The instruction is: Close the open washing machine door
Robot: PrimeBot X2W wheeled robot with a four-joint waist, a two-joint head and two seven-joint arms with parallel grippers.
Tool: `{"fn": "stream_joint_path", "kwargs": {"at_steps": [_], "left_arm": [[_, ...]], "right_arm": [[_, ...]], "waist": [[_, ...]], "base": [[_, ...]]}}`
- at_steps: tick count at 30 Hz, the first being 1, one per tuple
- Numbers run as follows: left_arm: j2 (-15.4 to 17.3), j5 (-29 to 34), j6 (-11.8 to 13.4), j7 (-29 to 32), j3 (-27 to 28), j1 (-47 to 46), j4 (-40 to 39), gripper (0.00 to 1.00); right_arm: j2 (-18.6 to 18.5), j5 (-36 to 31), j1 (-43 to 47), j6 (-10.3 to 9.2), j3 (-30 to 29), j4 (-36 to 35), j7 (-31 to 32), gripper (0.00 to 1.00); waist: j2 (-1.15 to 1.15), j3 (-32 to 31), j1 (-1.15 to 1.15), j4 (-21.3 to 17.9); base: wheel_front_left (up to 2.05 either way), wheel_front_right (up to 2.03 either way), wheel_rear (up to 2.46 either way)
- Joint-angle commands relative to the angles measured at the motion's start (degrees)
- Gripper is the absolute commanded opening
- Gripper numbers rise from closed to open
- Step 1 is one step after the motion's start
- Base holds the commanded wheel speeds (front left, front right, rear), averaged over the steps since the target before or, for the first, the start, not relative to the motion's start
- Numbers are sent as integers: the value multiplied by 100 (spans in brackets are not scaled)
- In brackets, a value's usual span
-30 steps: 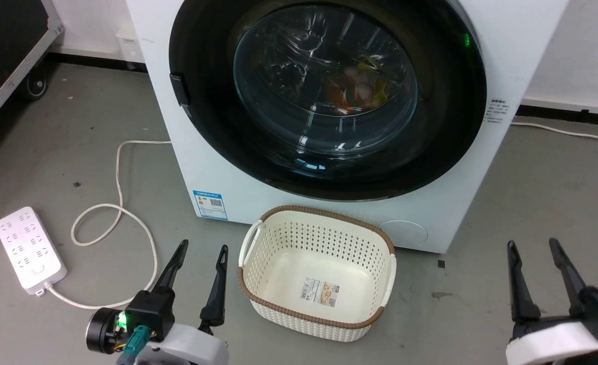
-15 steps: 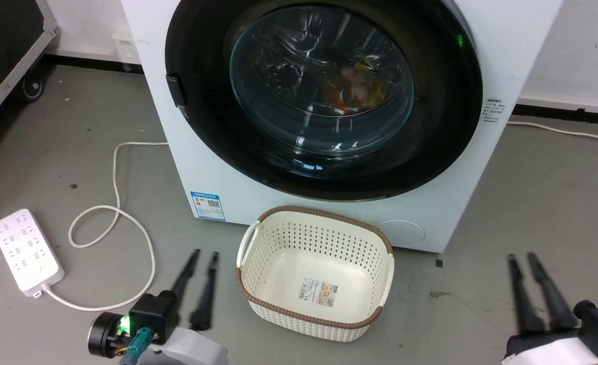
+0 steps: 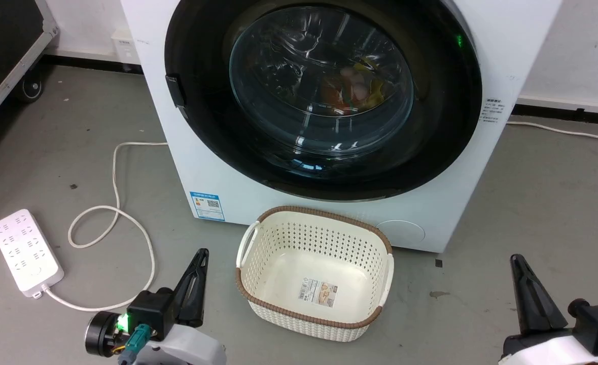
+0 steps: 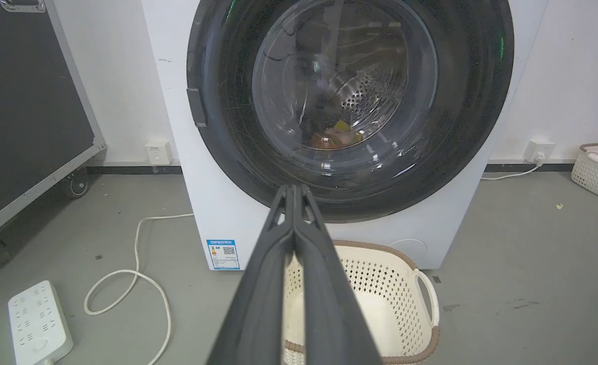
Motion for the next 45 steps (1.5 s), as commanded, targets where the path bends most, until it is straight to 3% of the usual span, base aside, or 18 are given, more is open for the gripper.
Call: {"fn": "stream_joint_path", "kwargs": {"at_steps": [1, 45], "left_arm": [[-12, 35, 25, 37, 24, 41, -47, 0], [-53, 163, 255, 541, 200, 161, -434, 0]], "right_arm": [[3, -38, -23, -1, 25, -40, 26, 0], [13, -196, -93, -2, 257, -191, 532, 0]], "waist": [[0, 0, 0, -1], [0, -3, 0, -20]], "base": [[0, 0, 0], [0, 0, 0]]}}
